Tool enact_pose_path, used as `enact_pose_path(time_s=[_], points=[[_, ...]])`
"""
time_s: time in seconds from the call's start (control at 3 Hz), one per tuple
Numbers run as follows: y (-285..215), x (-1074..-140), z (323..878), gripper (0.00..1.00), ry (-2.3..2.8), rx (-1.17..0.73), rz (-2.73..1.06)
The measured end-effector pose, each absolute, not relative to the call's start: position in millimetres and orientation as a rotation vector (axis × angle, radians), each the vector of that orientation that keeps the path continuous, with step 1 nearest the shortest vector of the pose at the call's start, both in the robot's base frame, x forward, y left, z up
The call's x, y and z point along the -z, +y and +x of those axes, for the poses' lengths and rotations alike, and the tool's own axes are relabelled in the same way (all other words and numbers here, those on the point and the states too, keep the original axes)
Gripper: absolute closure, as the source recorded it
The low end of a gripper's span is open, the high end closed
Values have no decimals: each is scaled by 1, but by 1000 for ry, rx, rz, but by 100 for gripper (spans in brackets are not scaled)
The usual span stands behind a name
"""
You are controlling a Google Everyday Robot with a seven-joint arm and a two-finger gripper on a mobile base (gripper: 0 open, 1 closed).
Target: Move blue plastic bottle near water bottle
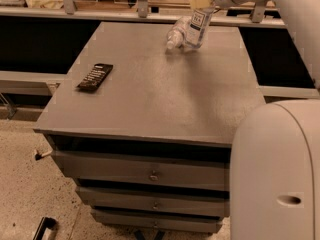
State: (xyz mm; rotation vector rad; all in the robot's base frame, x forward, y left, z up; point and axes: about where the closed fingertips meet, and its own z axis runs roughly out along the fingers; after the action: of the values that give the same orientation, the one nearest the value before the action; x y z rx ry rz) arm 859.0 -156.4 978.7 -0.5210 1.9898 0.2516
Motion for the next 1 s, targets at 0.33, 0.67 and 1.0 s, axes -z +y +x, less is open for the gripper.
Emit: enact_pose_path(time_s=[0.33, 0.67, 1.0], points=[[-154, -975, 859, 30, 1998, -256, -529], [-151, -972, 860, 6, 2001, -260, -533], [-149, -970, 861, 0, 2003, -261, -534]])
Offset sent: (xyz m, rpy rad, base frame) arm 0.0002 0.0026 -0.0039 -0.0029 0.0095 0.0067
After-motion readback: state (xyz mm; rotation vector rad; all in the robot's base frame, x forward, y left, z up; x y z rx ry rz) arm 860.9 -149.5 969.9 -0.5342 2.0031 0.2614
